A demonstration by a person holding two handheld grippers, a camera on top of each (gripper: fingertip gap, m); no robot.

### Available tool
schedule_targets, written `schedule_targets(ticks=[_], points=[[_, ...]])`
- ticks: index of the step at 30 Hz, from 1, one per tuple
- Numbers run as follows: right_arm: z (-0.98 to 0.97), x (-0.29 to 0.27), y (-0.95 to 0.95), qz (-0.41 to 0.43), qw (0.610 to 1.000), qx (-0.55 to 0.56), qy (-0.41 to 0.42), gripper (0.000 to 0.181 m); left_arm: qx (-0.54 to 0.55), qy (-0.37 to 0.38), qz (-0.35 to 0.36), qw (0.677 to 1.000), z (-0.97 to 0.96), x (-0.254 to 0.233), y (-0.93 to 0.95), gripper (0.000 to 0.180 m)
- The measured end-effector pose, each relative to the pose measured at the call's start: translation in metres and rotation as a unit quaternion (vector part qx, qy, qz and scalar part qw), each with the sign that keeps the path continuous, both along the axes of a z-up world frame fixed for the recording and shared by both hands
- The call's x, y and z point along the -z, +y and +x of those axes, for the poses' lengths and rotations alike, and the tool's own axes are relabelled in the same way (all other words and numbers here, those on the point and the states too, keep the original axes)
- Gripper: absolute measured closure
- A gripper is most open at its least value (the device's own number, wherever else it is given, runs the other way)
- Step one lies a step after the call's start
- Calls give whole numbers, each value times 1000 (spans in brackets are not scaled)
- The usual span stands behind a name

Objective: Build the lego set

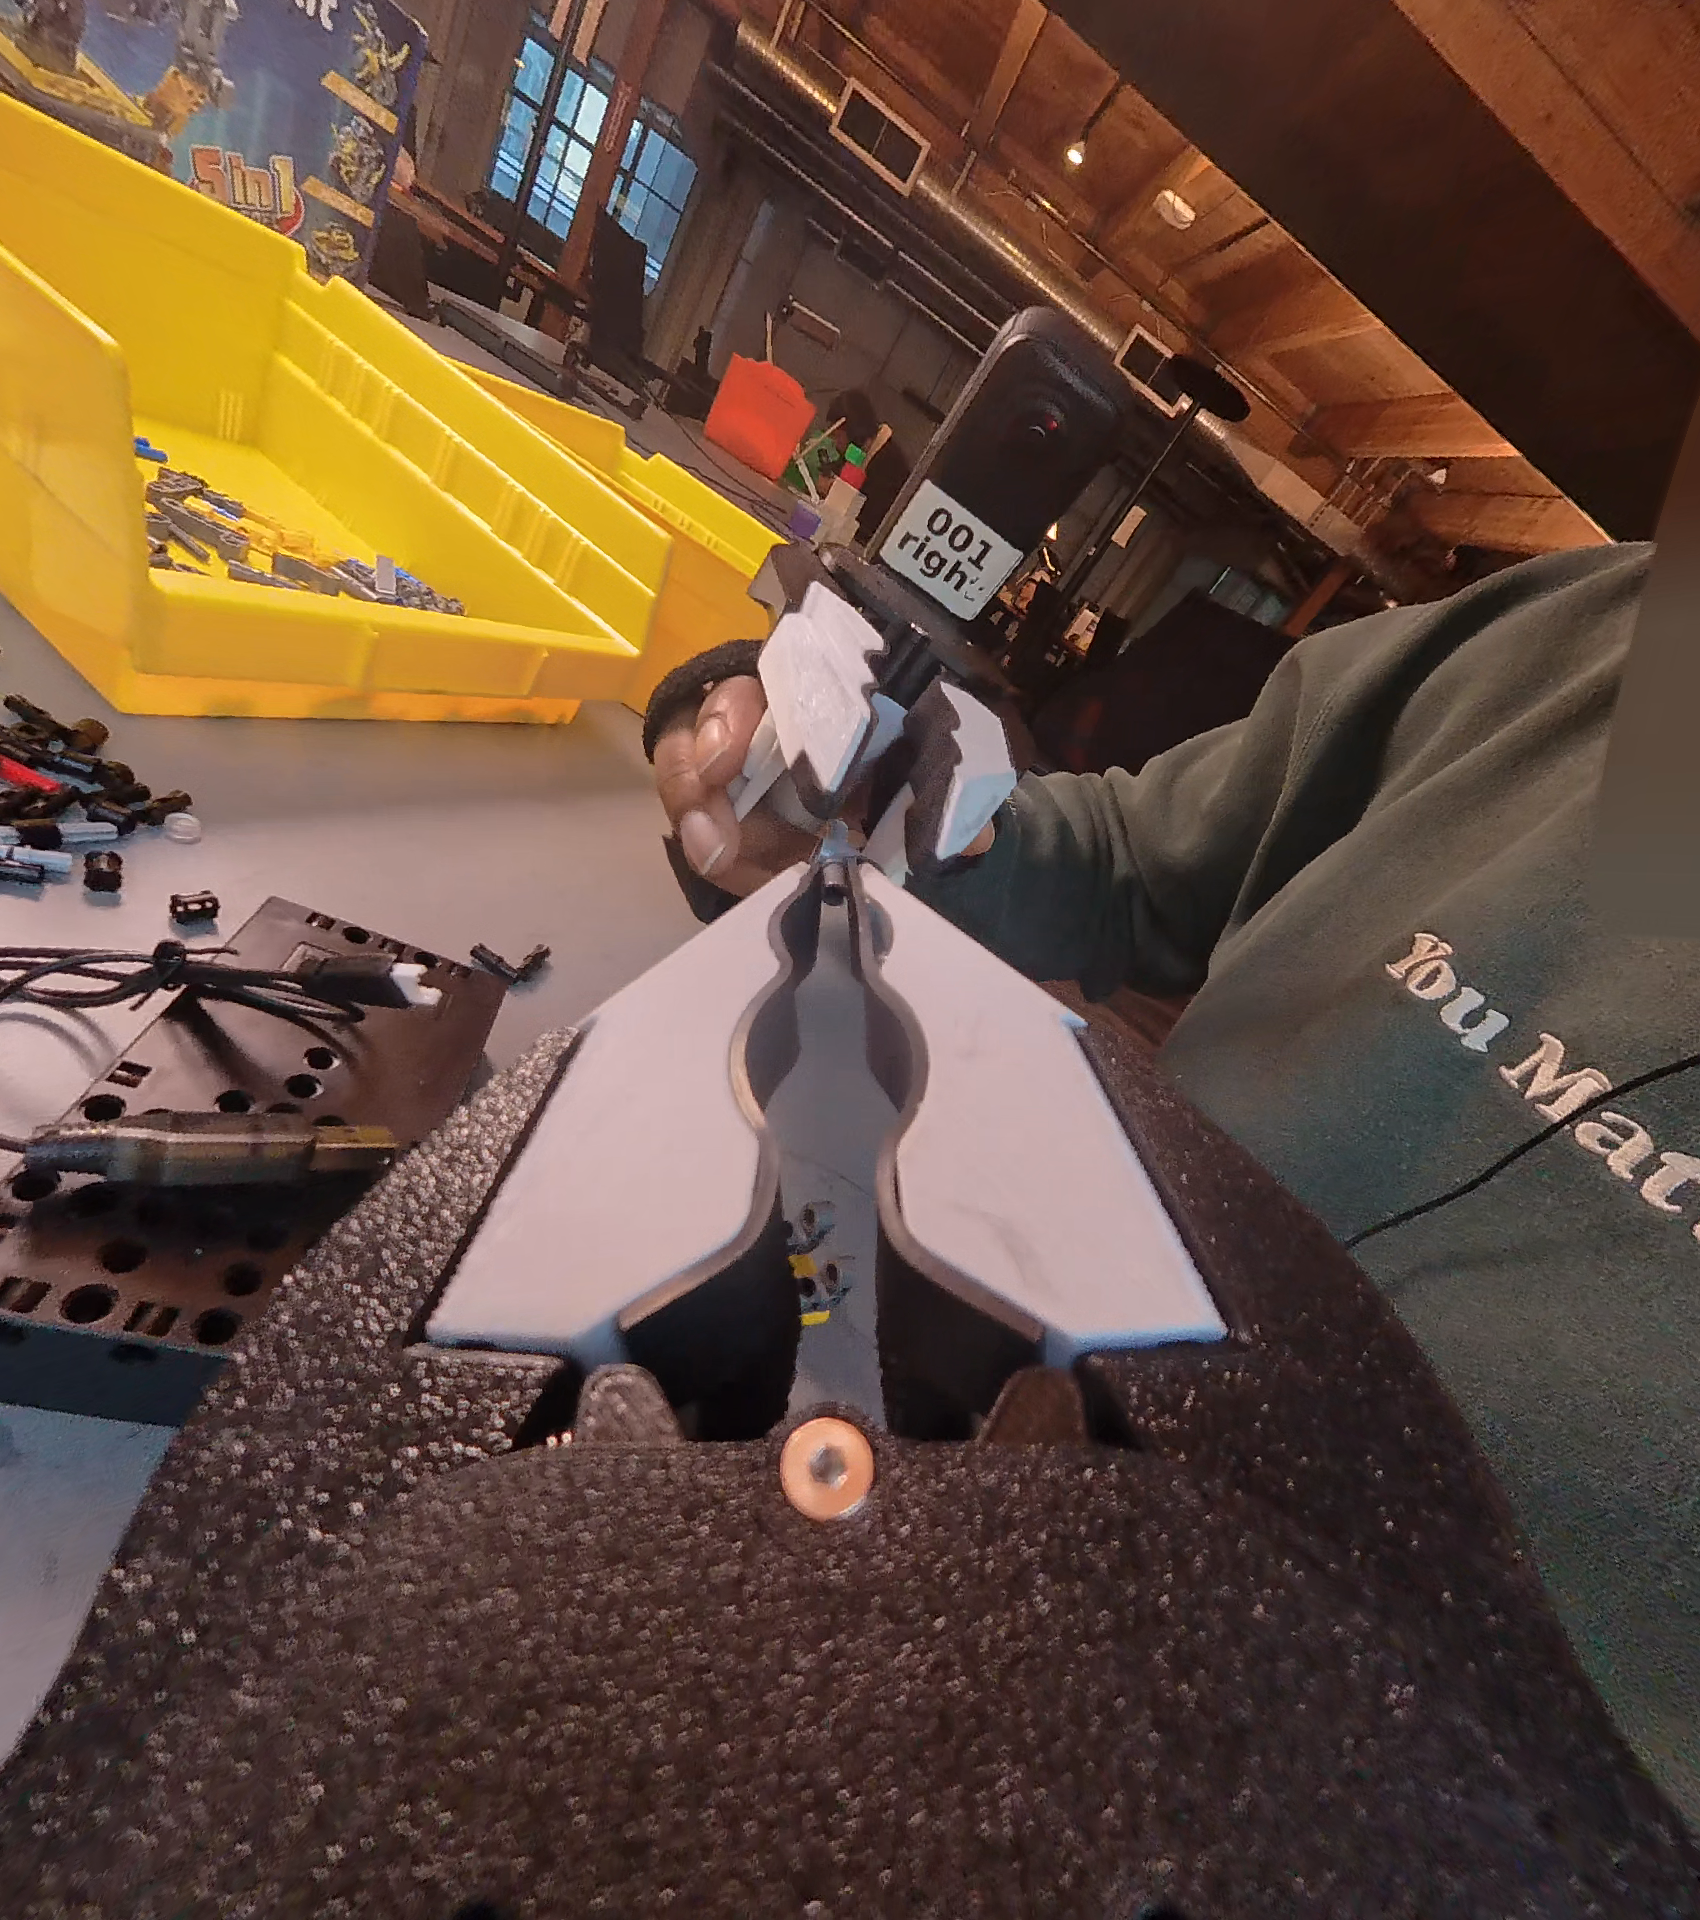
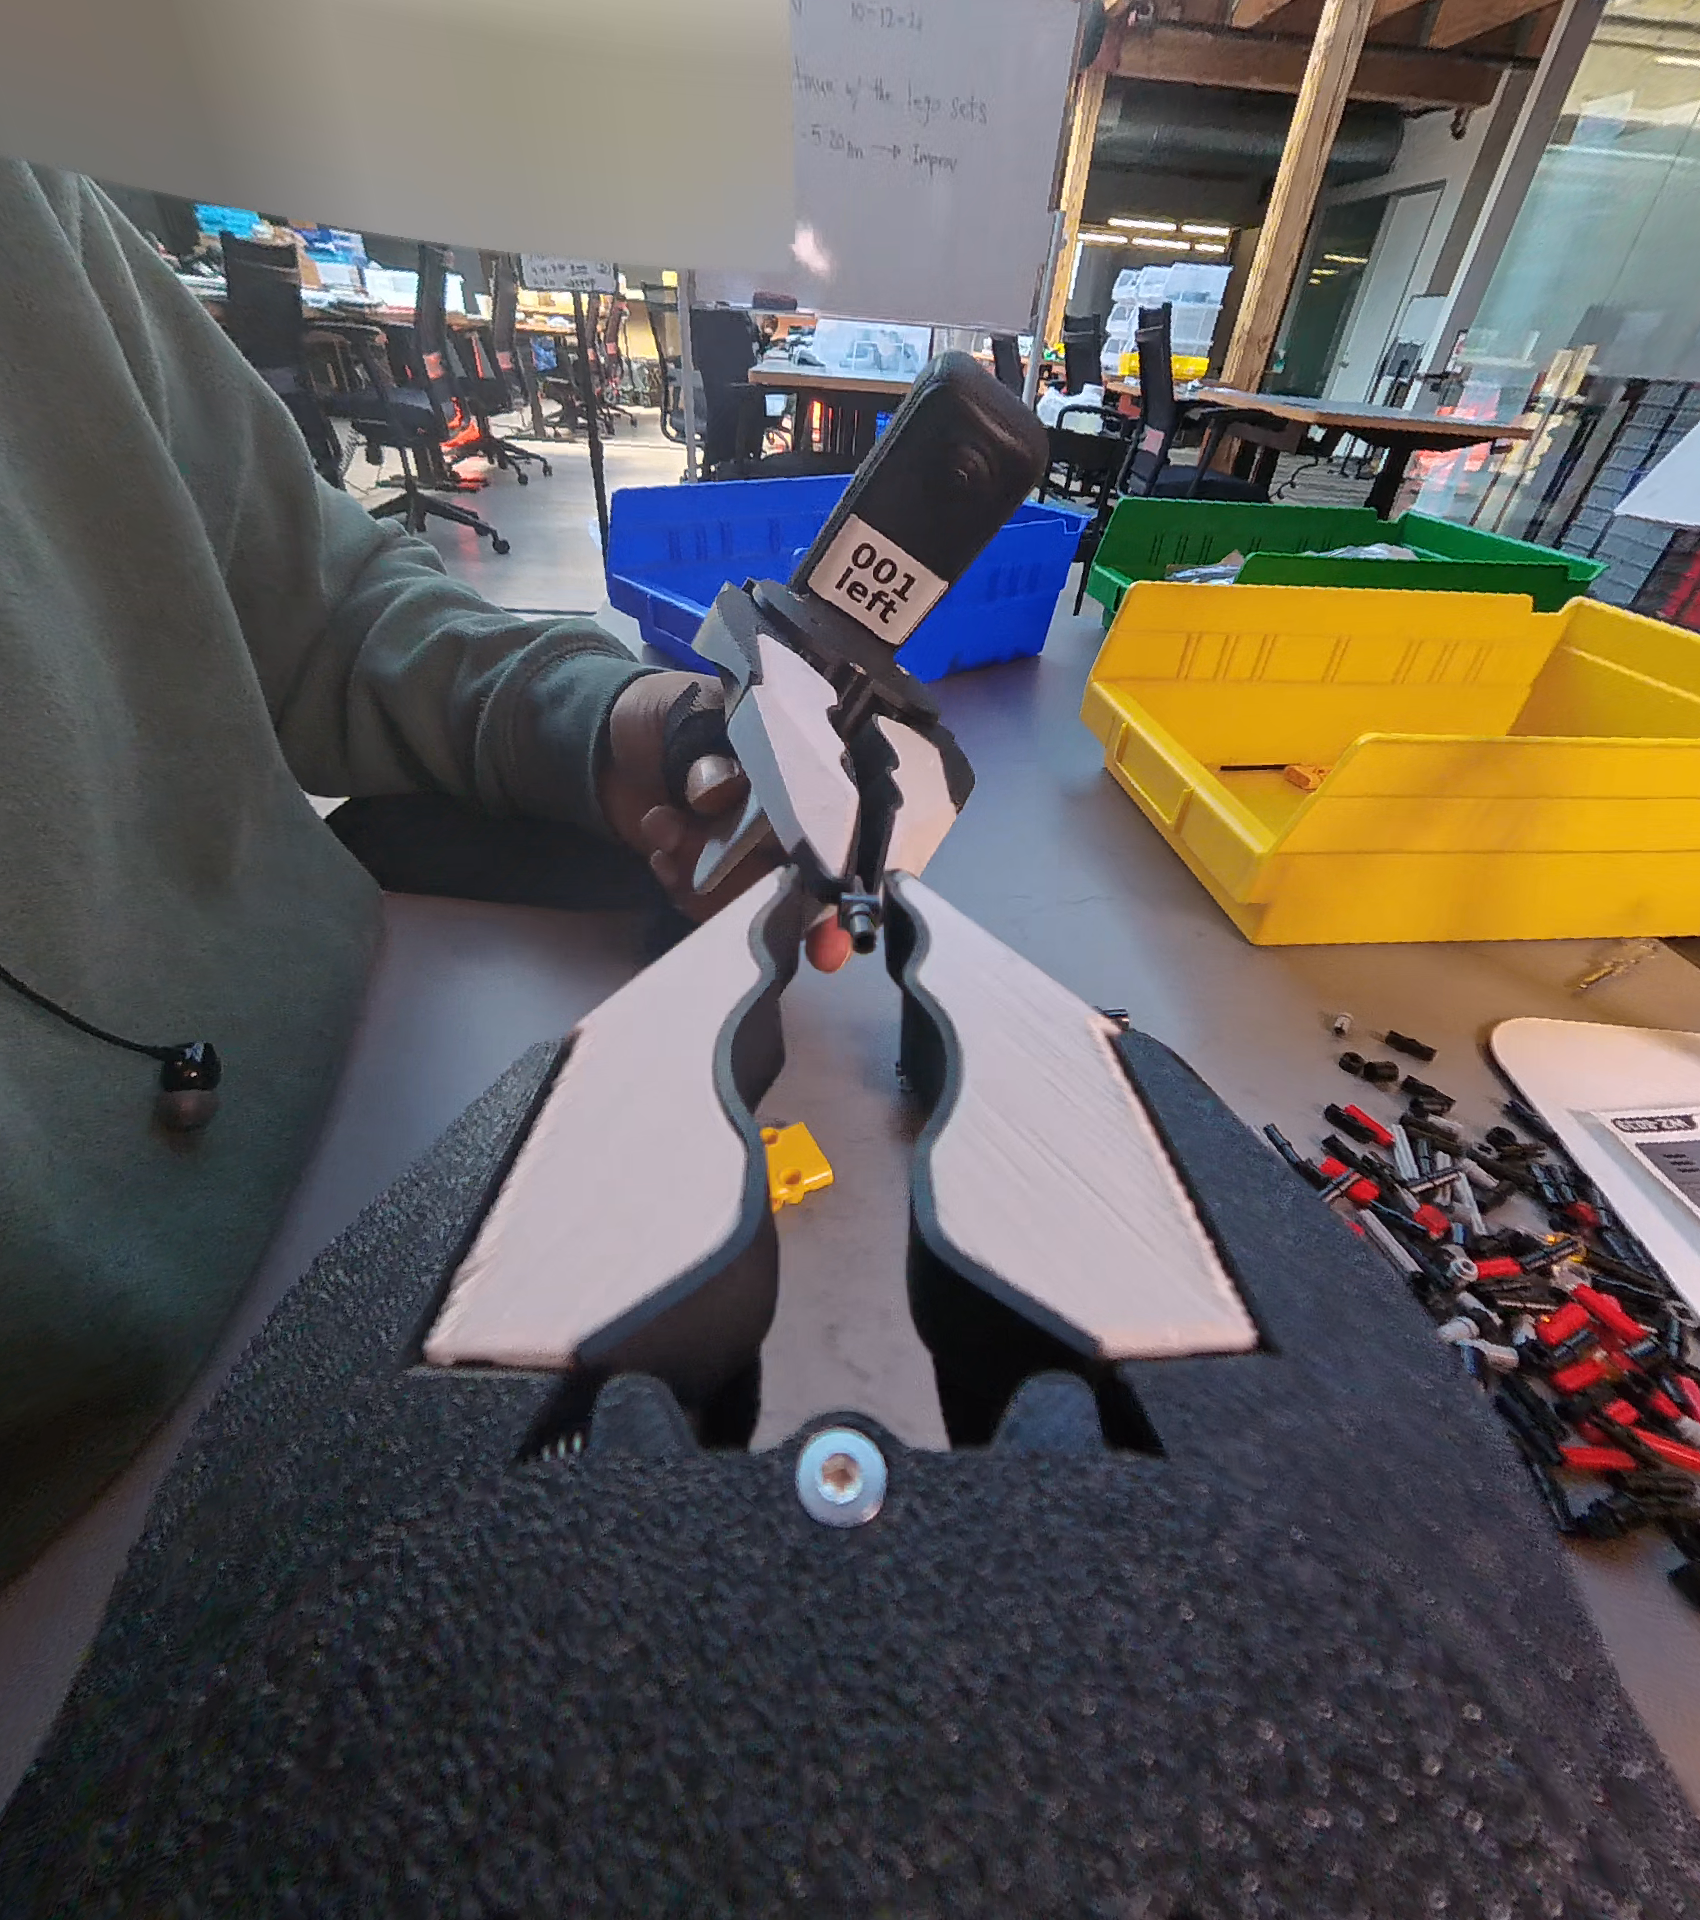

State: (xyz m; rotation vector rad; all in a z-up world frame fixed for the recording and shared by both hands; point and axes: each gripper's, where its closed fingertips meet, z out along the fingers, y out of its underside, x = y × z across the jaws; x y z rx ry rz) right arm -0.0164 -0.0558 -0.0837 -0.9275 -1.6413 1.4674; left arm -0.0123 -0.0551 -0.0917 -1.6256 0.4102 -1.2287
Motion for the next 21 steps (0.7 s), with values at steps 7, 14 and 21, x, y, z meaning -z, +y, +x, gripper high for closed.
schedule_targets(ticks=[7, 14, 21], points=[[-2, 8, 0, 21, 1000, 7, -9, 163, -1, 0, 7, 1000, -1, -1, 0, 176], [0, 9, -2, 30, 999, 3, -9, 175, 13, 12, 14, 1000, 4, 0, -4, 176], [2, 28, 6, 22, 998, 0, -61, 175, 5, 180, 12, 984, -5, 31, -5, 138]])
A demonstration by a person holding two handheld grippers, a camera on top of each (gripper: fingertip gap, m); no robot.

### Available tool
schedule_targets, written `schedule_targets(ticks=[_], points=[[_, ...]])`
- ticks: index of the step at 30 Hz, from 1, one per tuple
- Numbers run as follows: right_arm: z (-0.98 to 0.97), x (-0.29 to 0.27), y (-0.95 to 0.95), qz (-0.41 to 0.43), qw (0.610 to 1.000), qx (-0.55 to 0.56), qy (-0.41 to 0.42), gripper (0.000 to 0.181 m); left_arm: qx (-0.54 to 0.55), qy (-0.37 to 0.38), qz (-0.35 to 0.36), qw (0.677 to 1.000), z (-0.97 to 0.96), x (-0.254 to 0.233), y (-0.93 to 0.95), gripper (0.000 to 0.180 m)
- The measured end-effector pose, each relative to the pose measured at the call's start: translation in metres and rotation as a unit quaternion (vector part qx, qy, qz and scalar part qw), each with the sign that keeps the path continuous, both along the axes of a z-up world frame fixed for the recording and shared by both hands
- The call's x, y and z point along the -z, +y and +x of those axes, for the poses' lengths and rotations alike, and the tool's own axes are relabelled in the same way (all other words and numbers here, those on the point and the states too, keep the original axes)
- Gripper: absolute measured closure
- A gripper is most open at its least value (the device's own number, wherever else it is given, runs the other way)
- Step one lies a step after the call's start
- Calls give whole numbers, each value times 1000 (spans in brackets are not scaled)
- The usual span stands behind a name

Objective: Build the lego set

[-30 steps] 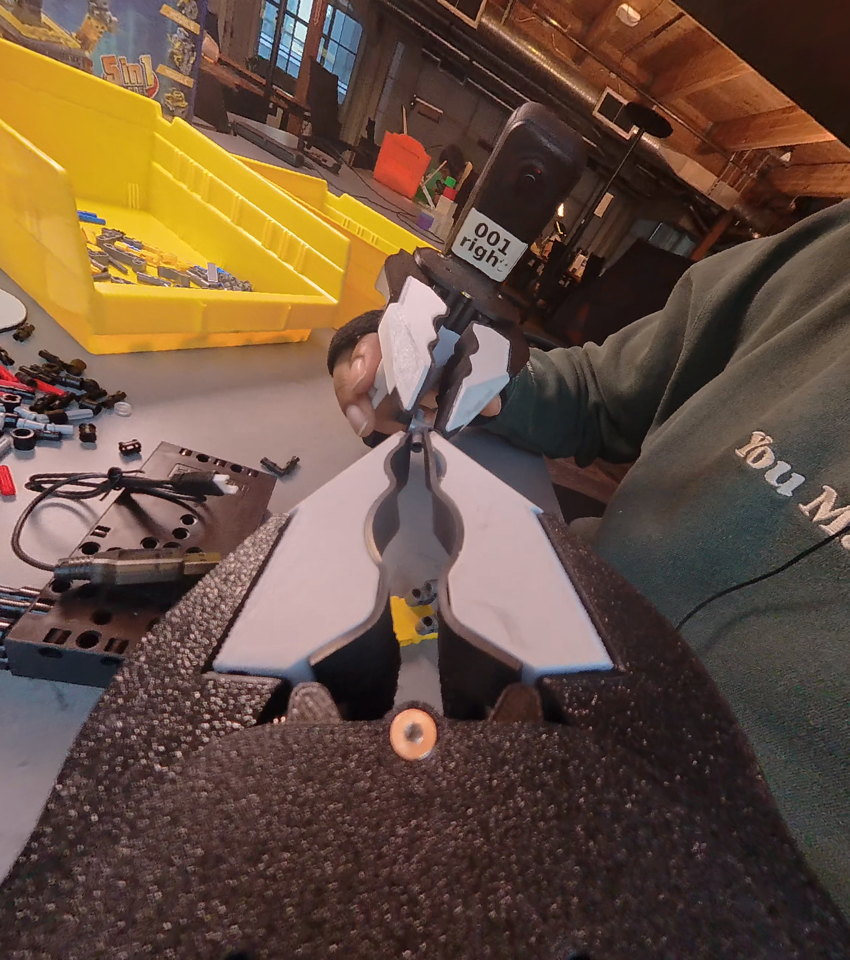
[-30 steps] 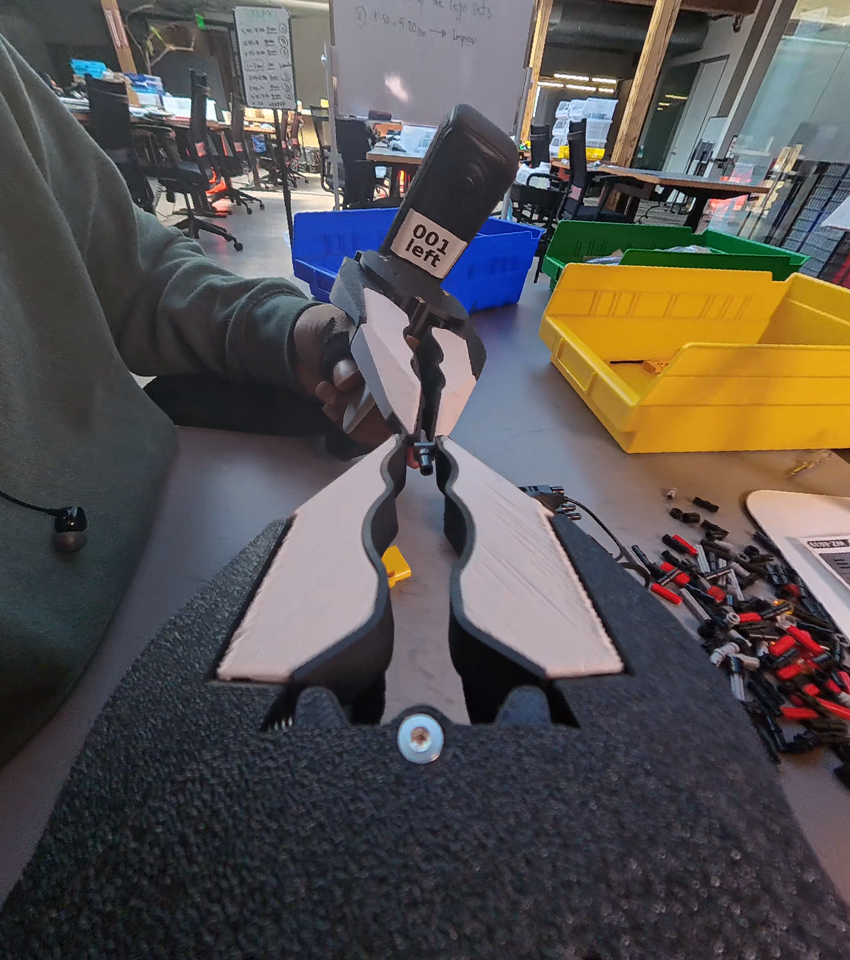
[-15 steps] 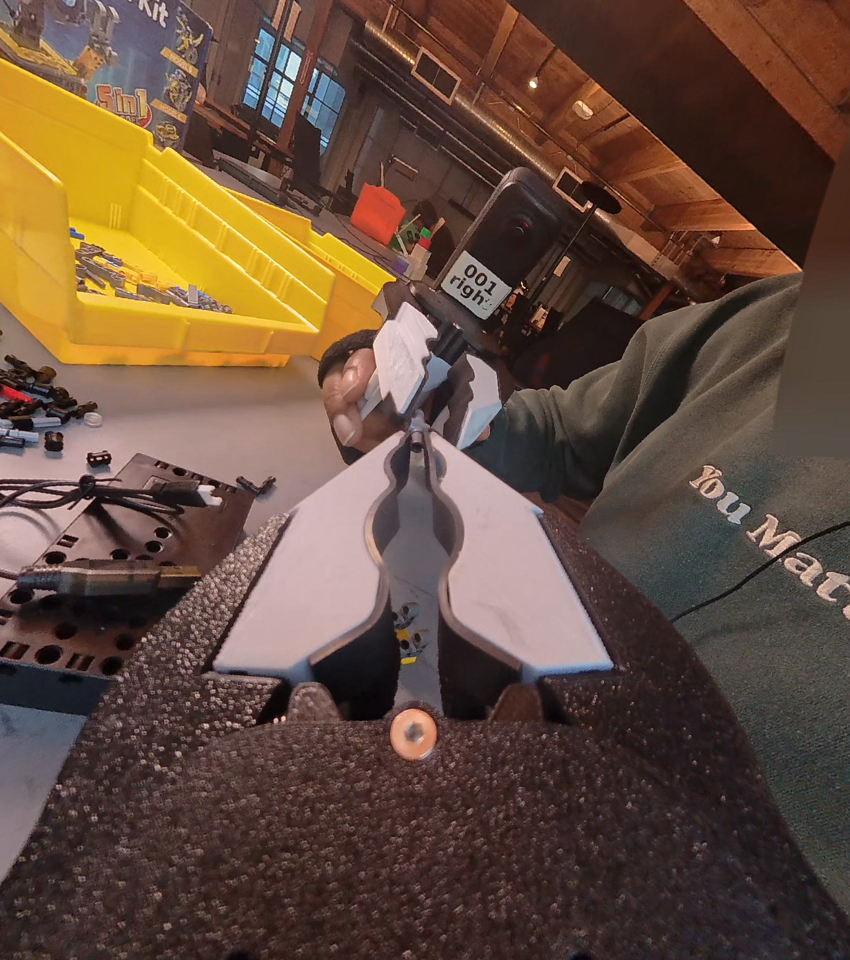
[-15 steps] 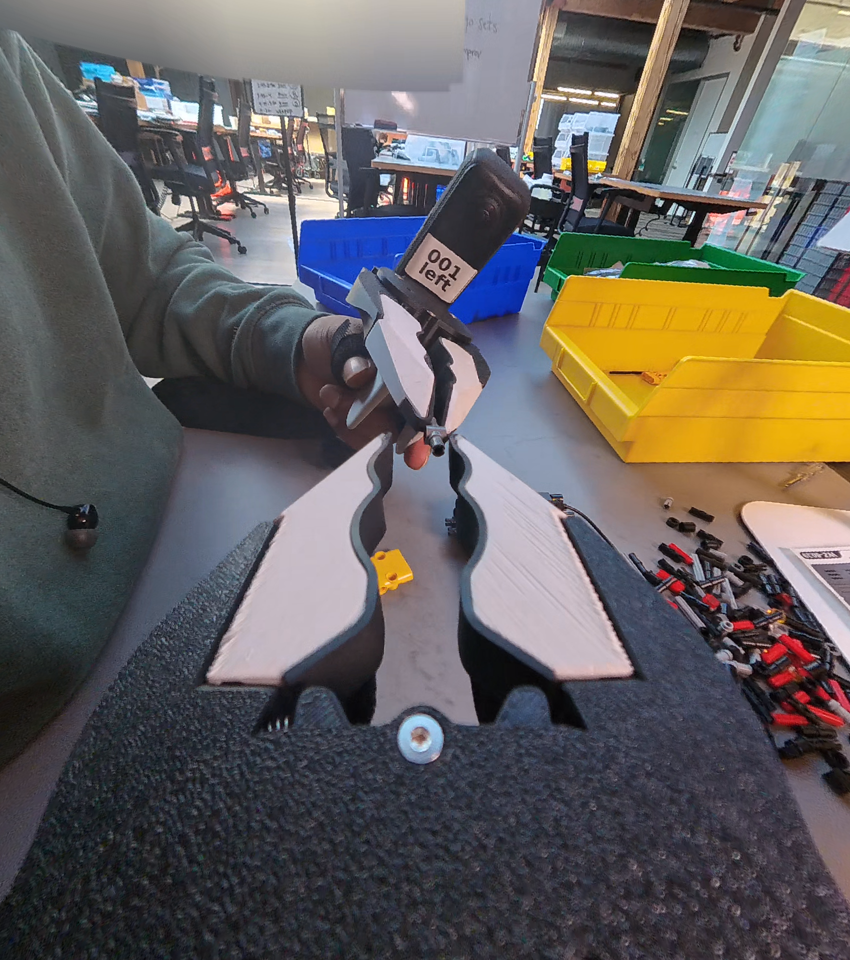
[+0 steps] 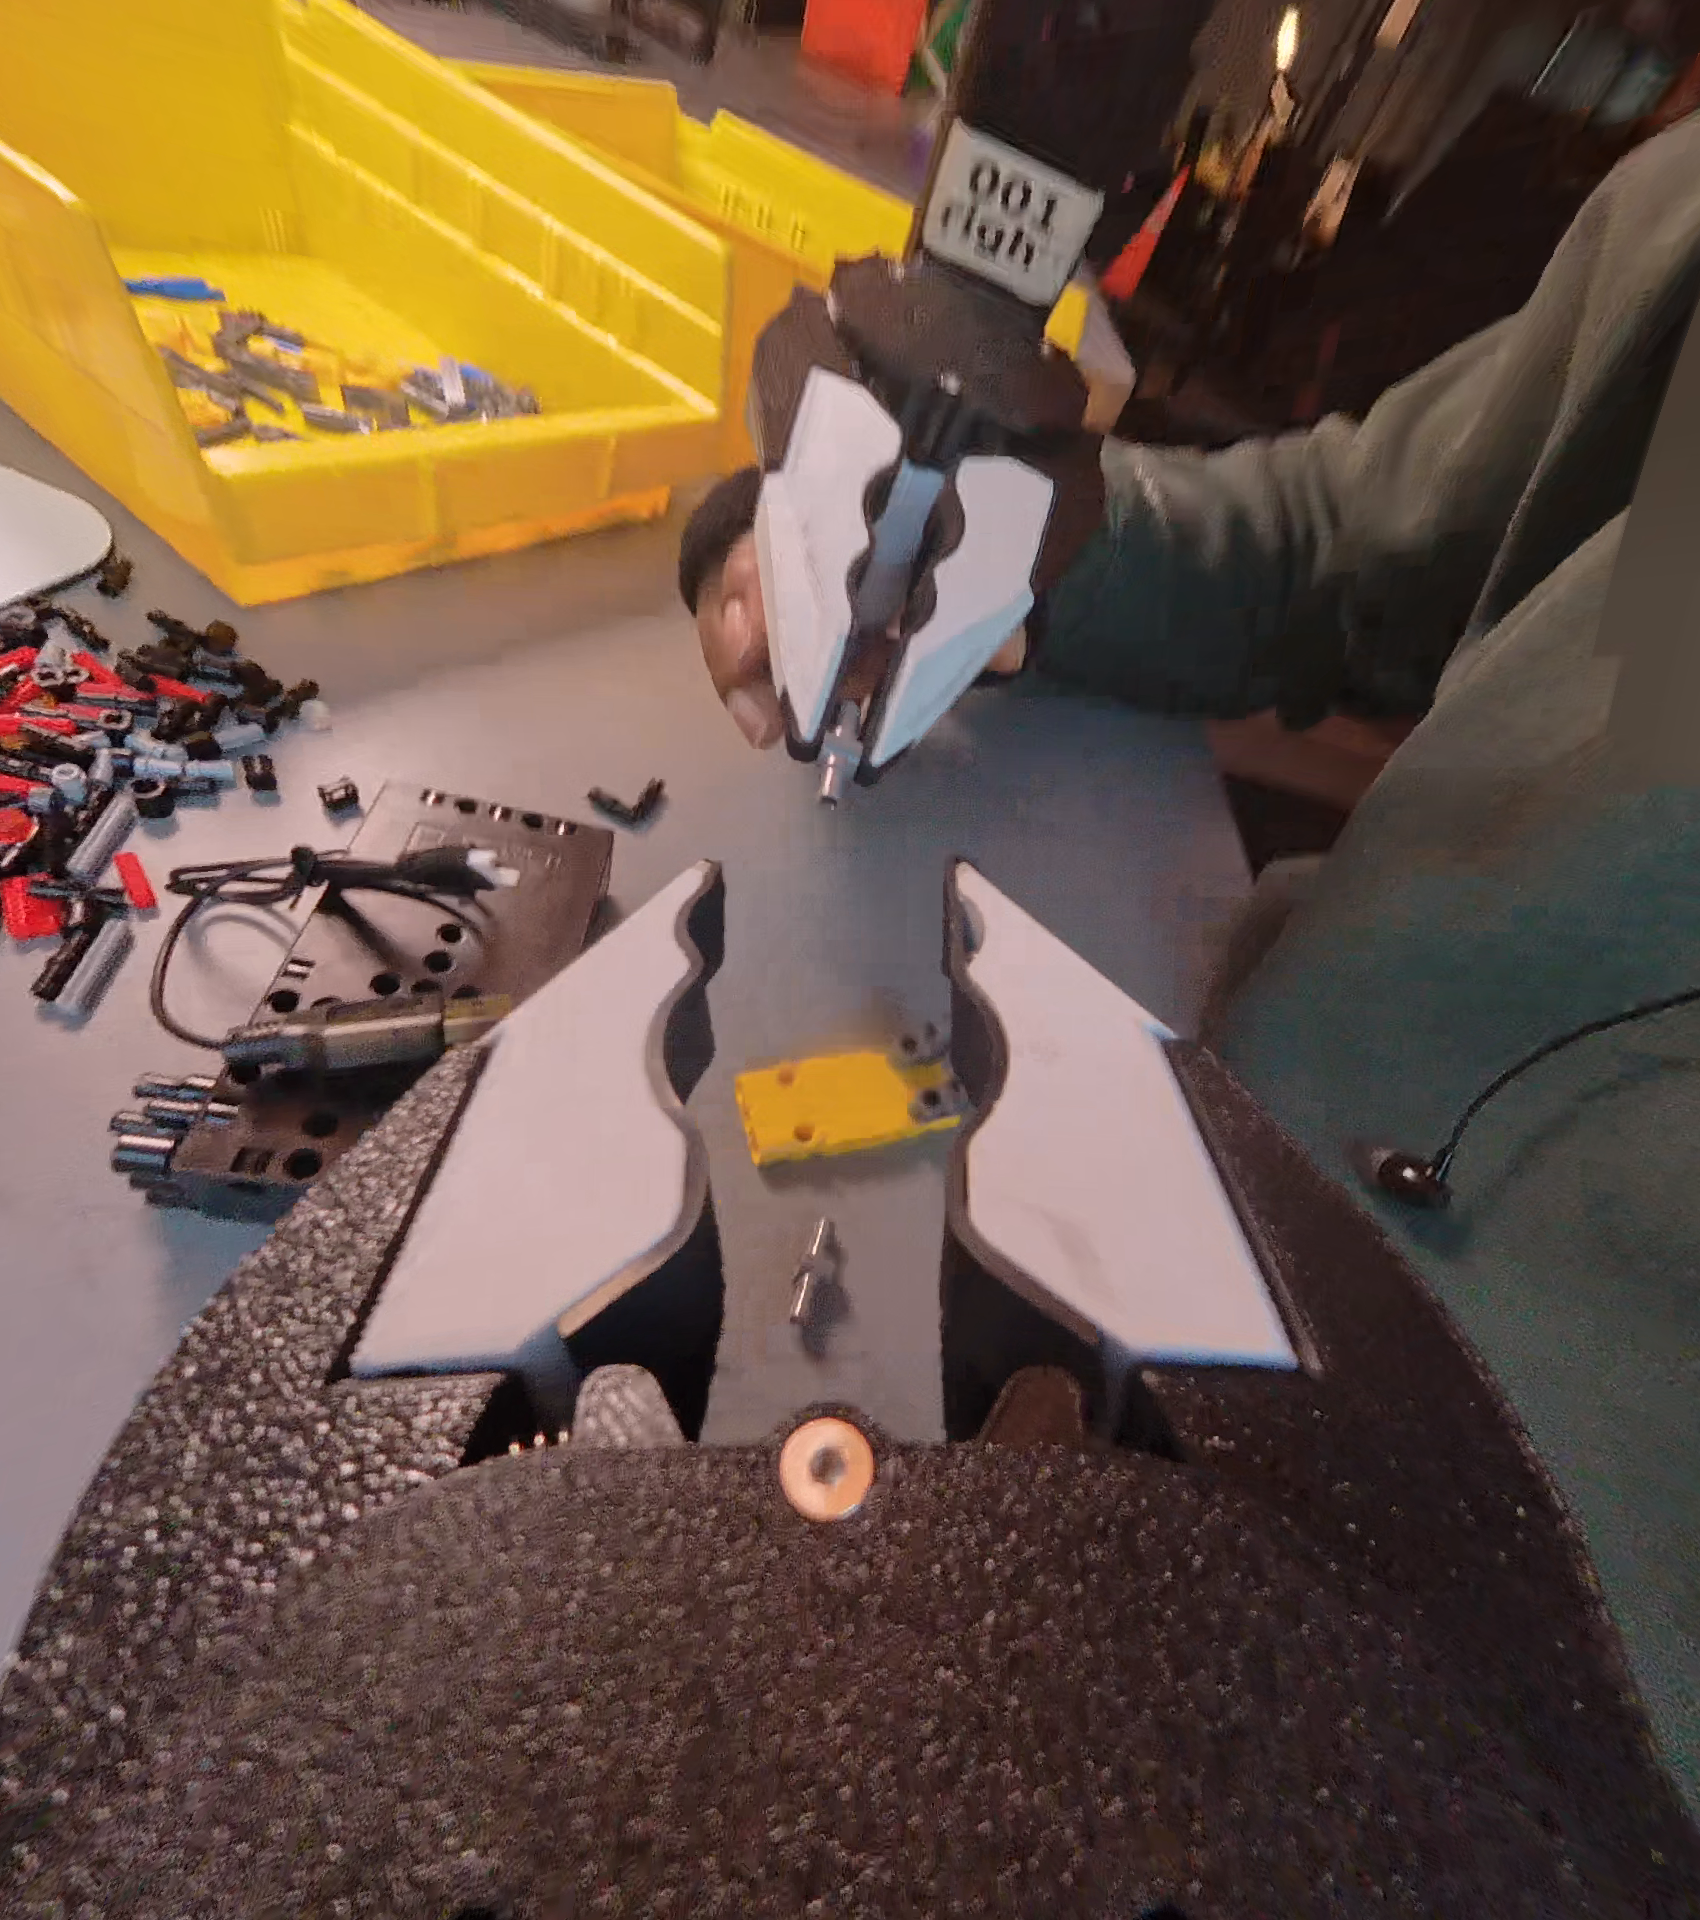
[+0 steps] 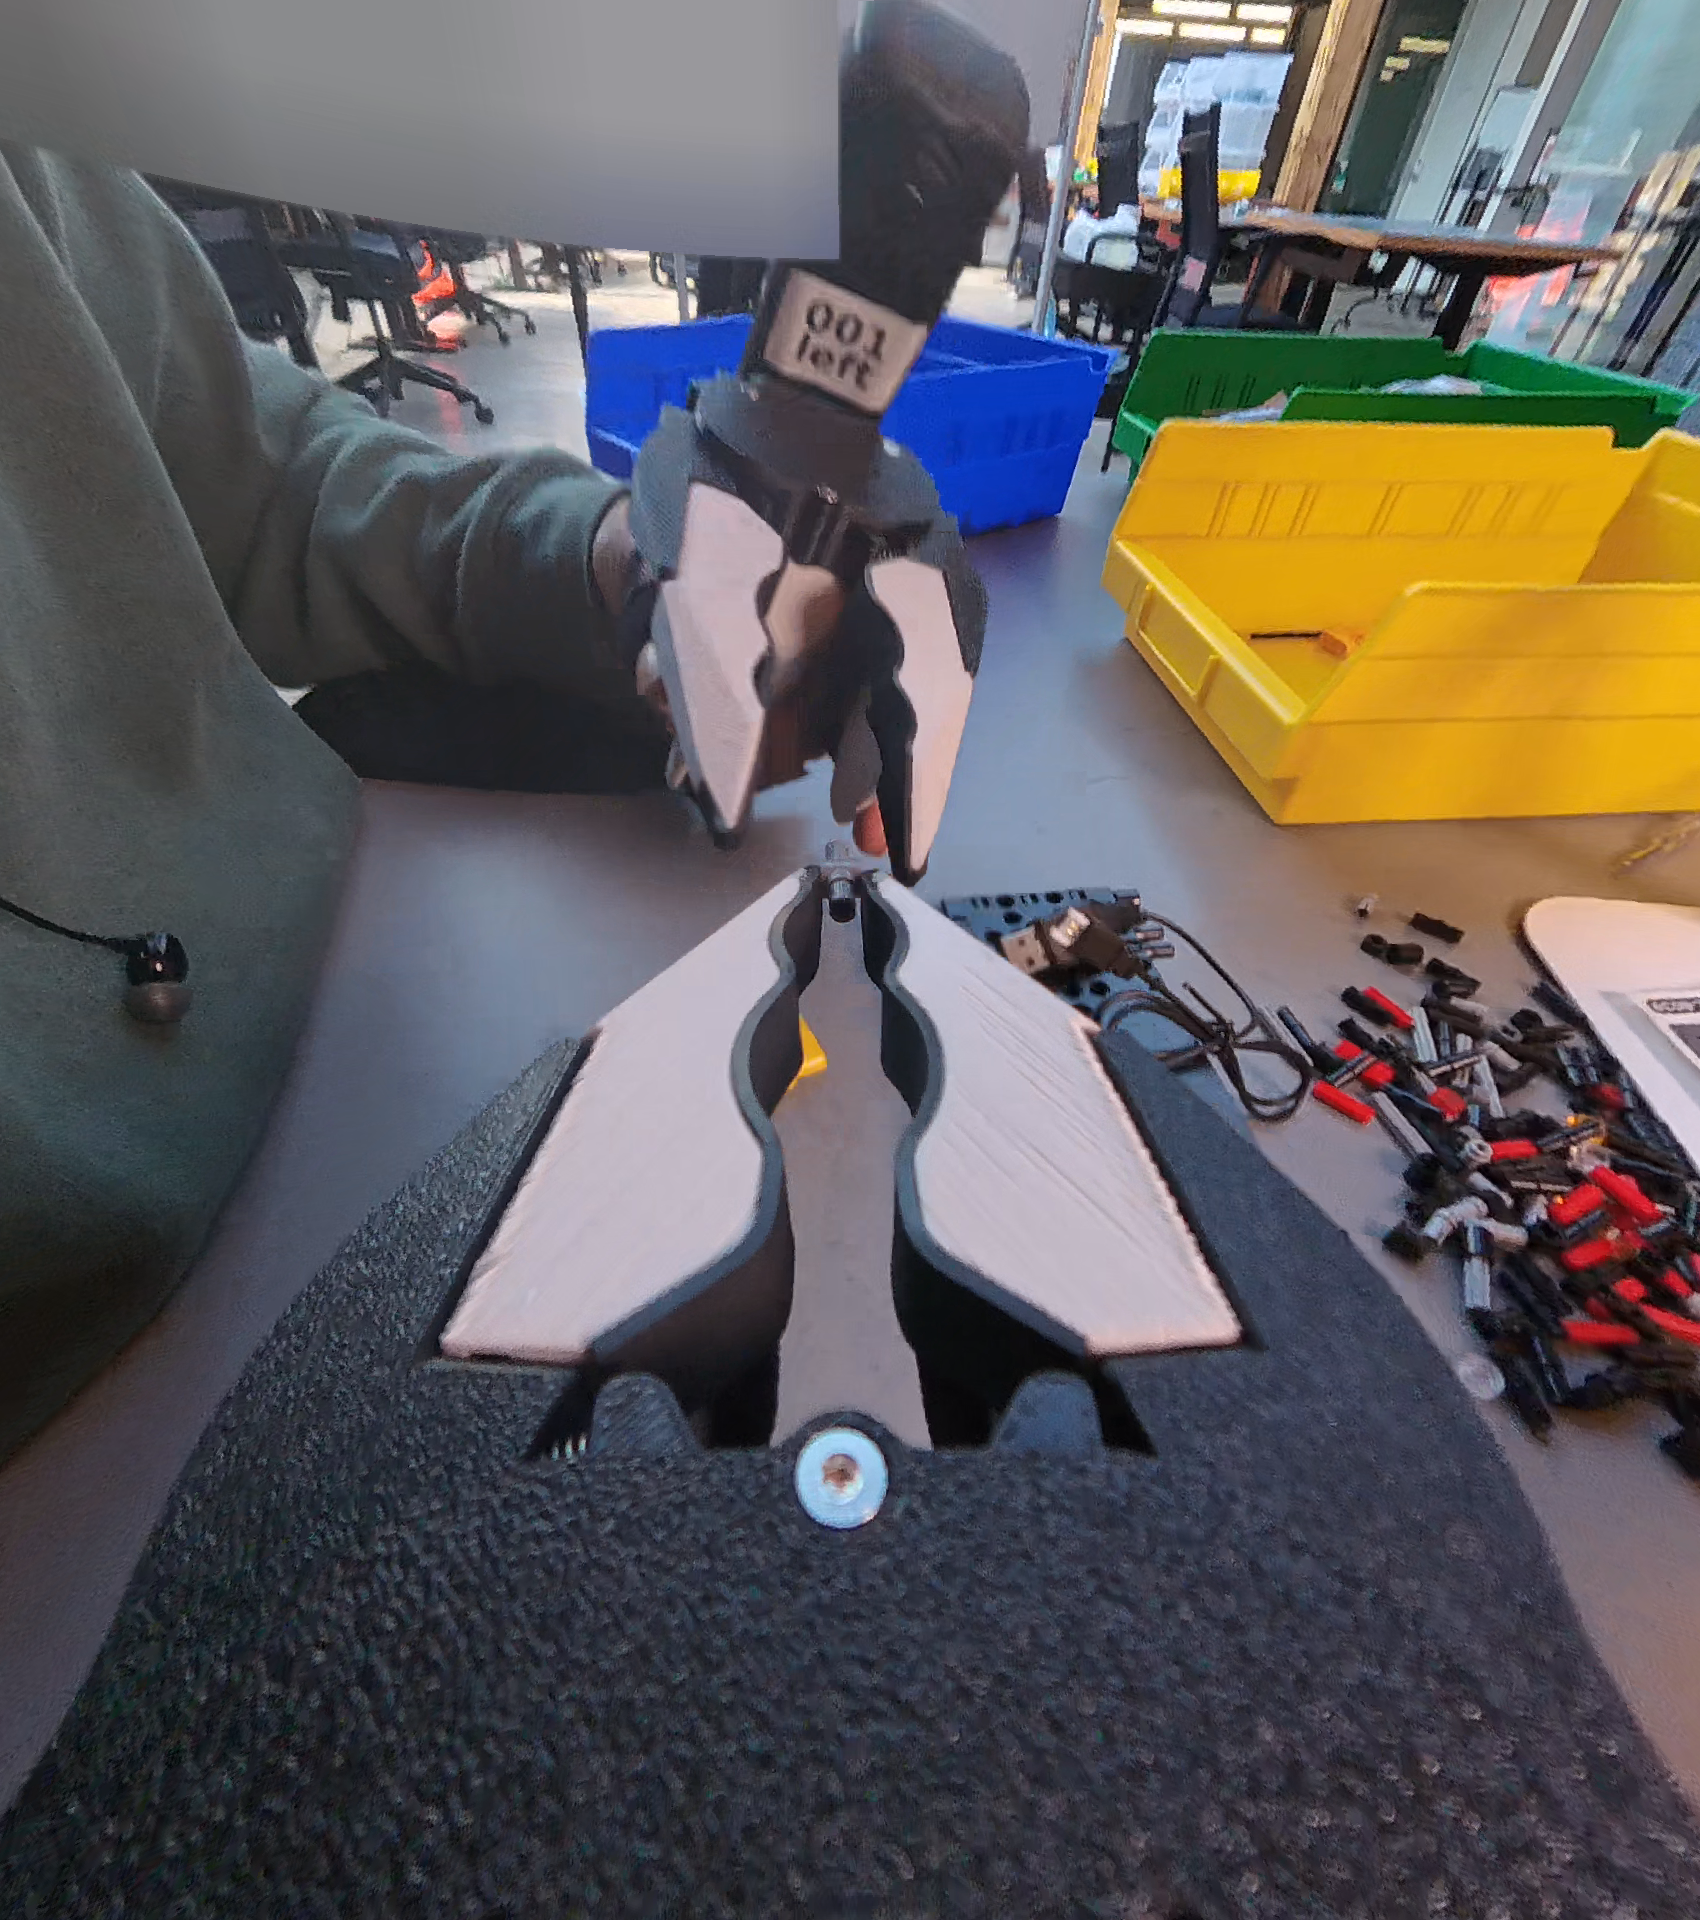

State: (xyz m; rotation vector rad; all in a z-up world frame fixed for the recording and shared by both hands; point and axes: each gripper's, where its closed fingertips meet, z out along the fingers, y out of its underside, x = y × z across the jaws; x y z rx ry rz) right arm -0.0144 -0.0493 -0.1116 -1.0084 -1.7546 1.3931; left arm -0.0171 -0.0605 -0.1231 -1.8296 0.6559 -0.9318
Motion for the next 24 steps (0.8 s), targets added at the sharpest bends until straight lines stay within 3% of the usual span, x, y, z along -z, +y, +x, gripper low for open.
schedule_targets(ticks=[3, 9, 13, 19, 24], points=[[10, 22, 3, 21, 999, -15, -48, 175, 17, 104, -17, 994, 2, 25, -13, 126], [20, 36, -6, 48, 993, -49, -93, 175, 67, 250, -35, 965, 25, 65, -40, 143], [21, 42, -7, 60, 991, -47, -108, 175, 49, 303, -21, 951, 31, 75, -34, 159], [28, 44, 0, 61, 991, -35, -114, 175, 41, 305, 22, 951, 31, 75, -21, 166], [36, 43, -5, 60, 990, -54, -116, 175, 51, 209, 83, 973, 34, 41, -16, 168]])
